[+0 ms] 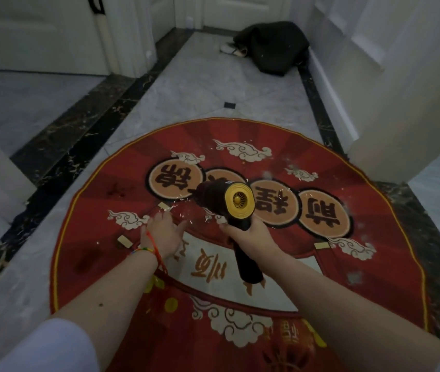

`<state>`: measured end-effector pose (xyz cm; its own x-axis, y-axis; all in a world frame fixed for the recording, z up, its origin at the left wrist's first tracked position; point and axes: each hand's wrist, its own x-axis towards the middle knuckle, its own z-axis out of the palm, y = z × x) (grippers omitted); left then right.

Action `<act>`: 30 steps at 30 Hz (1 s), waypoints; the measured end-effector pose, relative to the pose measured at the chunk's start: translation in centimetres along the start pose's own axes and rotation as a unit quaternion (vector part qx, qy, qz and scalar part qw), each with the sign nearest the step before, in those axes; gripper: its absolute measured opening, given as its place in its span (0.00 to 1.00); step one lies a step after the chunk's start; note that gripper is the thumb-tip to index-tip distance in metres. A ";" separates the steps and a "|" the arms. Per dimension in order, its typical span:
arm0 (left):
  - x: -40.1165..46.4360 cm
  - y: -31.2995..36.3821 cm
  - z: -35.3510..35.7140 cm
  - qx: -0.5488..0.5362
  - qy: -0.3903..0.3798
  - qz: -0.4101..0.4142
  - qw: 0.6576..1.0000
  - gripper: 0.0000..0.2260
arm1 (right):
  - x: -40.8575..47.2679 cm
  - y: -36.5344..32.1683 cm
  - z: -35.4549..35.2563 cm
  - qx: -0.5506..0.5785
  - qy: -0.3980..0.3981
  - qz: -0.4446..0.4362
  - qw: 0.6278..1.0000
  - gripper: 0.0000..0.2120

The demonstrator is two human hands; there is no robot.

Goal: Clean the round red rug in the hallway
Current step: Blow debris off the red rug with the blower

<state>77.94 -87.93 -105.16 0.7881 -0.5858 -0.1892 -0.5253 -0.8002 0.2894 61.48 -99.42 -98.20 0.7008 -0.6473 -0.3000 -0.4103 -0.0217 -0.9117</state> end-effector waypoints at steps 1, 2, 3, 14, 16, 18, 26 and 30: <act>-0.2 -0.1 0.4 0.006 0.000 0.004 1.000 0.23 | 0.1 0.1 0.1 0.004 -0.004 -0.002 1.000 0.11; -0.6 -0.2 0.8 0.011 0.001 0.009 1.000 0.22 | -0.1 0.1 0.3 0.013 -0.007 0.000 1.000 0.10; -1.0 -0.3 1.2 0.015 0.004 0.015 1.000 0.22 | -0.3 0.1 0.4 0.025 -0.010 0.005 1.000 0.09; -5.3 -1.3 4.9 0.020 0.035 0.019 0.999 0.32 | -1.8 0.5 1.0 0.033 -0.014 0.011 0.999 0.12; -5.2 -1.4 5.1 0.029 0.036 0.016 0.999 0.29 | -1.9 1.1 0.7 0.028 -0.021 0.014 0.999 0.17; -5.0 -1.4 5.3 0.014 0.034 0.007 0.999 0.29 | -2.1 1.3 0.4 0.019 -0.035 0.005 0.999 0.17; -4.6 -0.9 5.9 0.027 -0.011 -0.010 1.000 0.32 | -2.8 1.9 1.0 0.022 -0.058 -0.007 0.998 0.11; -4.4 -0.8 5.9 0.032 -0.018 -0.012 0.999 0.32 | -2.8 2.1 0.9 0.040 -0.052 -0.004 0.998 0.11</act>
<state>73.00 -85.48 -110.06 0.7892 -0.5701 -0.2282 -0.5276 -0.8197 0.2233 59.23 -96.93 -99.51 0.7619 -0.5652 -0.3163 -0.3598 0.0367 -0.9323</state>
